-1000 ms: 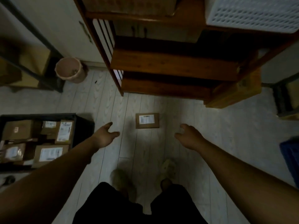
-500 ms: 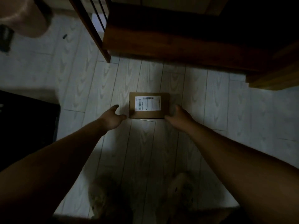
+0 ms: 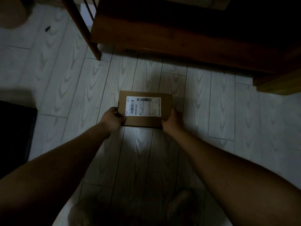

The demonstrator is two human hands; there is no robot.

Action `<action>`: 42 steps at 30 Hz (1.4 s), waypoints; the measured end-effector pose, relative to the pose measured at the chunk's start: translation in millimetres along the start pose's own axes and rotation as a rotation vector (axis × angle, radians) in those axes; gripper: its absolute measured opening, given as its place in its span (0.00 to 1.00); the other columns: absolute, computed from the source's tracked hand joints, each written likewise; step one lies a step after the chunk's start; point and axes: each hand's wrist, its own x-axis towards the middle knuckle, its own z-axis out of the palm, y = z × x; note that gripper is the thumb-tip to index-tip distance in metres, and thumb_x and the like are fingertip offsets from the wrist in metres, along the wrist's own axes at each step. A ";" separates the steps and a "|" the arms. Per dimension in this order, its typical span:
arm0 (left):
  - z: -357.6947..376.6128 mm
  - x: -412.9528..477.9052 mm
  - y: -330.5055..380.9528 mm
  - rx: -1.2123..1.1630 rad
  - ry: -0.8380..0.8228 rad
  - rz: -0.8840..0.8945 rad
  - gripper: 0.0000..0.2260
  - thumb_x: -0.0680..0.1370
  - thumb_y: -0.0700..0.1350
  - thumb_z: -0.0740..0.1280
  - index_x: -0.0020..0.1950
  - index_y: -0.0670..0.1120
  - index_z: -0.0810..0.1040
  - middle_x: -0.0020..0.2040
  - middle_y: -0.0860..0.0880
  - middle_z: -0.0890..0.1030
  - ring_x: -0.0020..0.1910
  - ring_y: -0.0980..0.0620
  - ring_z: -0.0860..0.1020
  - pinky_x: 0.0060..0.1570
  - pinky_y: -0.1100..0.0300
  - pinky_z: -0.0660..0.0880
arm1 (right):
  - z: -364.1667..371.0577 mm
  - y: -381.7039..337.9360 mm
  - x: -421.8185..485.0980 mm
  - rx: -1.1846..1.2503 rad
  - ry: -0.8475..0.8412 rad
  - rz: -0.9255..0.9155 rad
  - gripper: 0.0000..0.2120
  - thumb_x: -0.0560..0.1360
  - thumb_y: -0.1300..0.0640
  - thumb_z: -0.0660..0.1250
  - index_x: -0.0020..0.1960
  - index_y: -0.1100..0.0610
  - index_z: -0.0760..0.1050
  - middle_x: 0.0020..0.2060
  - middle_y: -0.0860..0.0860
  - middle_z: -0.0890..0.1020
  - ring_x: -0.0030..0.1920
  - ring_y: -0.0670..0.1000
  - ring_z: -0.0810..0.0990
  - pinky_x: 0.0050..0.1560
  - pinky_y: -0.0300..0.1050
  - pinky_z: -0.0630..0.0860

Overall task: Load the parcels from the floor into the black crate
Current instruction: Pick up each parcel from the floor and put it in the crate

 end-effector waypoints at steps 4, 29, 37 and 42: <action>-56.8 -87.2 48.1 -0.032 0.022 0.032 0.25 0.74 0.36 0.67 0.69 0.44 0.65 0.58 0.44 0.77 0.51 0.46 0.77 0.45 0.56 0.76 | -53.6 -48.9 -93.5 -0.013 0.019 -0.039 0.37 0.75 0.62 0.65 0.77 0.49 0.48 0.69 0.56 0.60 0.66 0.58 0.67 0.58 0.47 0.70; -394.6 -588.0 230.9 -0.227 0.225 0.454 0.25 0.76 0.39 0.65 0.71 0.57 0.65 0.52 0.52 0.79 0.47 0.56 0.78 0.43 0.63 0.74 | -271.4 -292.1 -602.4 0.299 0.051 -0.522 0.33 0.75 0.66 0.63 0.74 0.45 0.57 0.67 0.49 0.71 0.66 0.52 0.71 0.60 0.49 0.73; -458.0 -694.6 189.9 -0.192 0.396 0.499 0.25 0.76 0.41 0.65 0.72 0.52 0.64 0.52 0.50 0.79 0.47 0.51 0.79 0.41 0.60 0.75 | -256.4 -316.9 -702.5 0.261 0.022 -0.694 0.30 0.76 0.63 0.63 0.74 0.46 0.59 0.66 0.49 0.73 0.64 0.52 0.72 0.52 0.42 0.73; -515.6 -726.8 145.3 -0.254 0.444 0.480 0.26 0.76 0.41 0.66 0.72 0.53 0.63 0.50 0.52 0.79 0.47 0.52 0.80 0.40 0.59 0.75 | -213.8 -341.3 -757.0 0.218 0.024 -0.790 0.29 0.76 0.63 0.64 0.74 0.48 0.60 0.67 0.50 0.71 0.66 0.52 0.71 0.52 0.41 0.70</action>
